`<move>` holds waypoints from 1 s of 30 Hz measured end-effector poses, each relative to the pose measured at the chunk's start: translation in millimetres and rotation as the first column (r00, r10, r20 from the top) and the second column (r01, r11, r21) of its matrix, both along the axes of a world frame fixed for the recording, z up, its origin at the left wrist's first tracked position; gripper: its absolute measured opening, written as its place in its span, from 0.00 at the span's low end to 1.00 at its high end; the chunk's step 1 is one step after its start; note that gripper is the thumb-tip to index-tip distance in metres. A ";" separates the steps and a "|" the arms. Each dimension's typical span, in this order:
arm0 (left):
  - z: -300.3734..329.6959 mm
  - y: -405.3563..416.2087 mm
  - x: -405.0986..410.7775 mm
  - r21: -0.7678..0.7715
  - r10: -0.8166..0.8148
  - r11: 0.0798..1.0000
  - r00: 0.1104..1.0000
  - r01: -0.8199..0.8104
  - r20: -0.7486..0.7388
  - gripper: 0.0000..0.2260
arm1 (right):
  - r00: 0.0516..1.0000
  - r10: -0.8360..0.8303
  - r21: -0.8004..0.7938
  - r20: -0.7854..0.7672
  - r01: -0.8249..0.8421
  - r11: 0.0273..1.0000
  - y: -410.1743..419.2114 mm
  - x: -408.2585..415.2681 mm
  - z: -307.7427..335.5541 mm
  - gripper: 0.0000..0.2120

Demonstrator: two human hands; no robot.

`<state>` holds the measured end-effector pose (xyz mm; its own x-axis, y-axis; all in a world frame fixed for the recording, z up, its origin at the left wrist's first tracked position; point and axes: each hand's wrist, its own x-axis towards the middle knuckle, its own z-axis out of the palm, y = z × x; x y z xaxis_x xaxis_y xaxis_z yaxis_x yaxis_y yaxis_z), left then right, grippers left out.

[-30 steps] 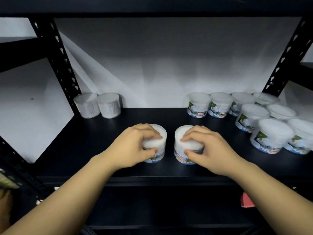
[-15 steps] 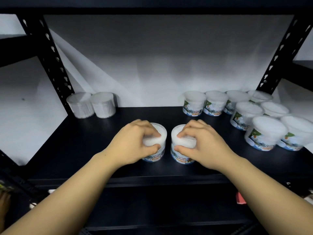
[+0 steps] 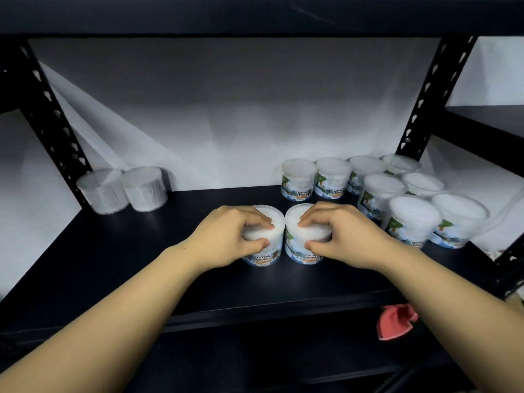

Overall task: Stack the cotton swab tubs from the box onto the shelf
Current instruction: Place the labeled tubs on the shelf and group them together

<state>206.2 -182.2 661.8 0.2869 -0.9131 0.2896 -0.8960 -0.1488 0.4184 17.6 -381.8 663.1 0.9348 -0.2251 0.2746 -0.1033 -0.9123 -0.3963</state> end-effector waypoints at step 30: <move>14.1 -150.6 3.3 0.135 -0.008 0.991 0.996 0.020 -0.085 0.17 | 0.960 -0.236 -0.060 -0.152 0.229 0.972 -130.2 14.8 10.7 0.19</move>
